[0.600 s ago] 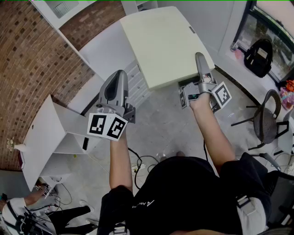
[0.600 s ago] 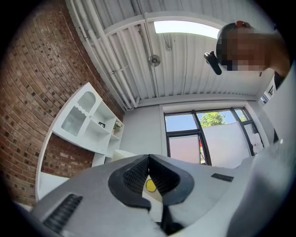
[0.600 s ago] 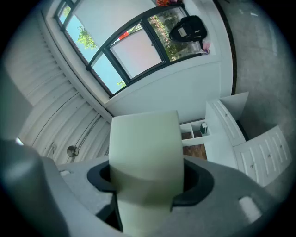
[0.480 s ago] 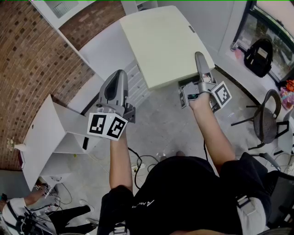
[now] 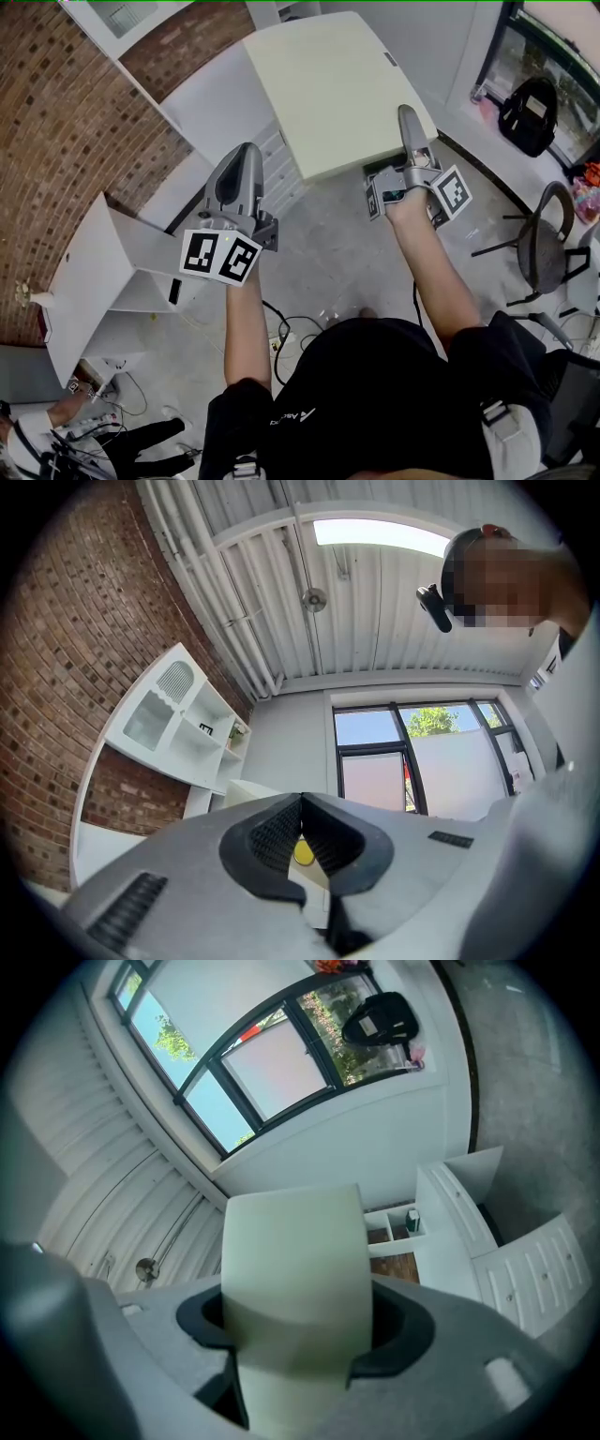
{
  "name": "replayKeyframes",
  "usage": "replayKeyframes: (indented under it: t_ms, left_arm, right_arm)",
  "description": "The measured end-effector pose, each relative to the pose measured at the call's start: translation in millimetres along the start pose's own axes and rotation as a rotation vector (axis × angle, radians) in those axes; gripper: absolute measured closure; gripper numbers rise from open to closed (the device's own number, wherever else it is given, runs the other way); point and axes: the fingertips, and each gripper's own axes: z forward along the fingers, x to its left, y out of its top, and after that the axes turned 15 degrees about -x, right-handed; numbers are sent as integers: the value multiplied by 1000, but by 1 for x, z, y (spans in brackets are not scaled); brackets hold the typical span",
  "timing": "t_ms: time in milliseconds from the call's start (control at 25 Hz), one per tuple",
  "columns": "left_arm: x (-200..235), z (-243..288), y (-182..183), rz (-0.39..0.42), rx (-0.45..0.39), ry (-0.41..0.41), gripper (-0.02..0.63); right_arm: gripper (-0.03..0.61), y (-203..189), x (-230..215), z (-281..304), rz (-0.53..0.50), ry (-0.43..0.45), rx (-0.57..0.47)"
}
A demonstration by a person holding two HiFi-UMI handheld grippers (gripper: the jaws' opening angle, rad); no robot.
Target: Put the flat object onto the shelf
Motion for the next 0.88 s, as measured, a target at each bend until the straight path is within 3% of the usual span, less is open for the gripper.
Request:
replayKeyframes:
  t_ms: [880]
  left_arm:
    - [-52,67,-38,71,1,34,615]
  right_arm:
    - [282,67,11,79,36,13,91]
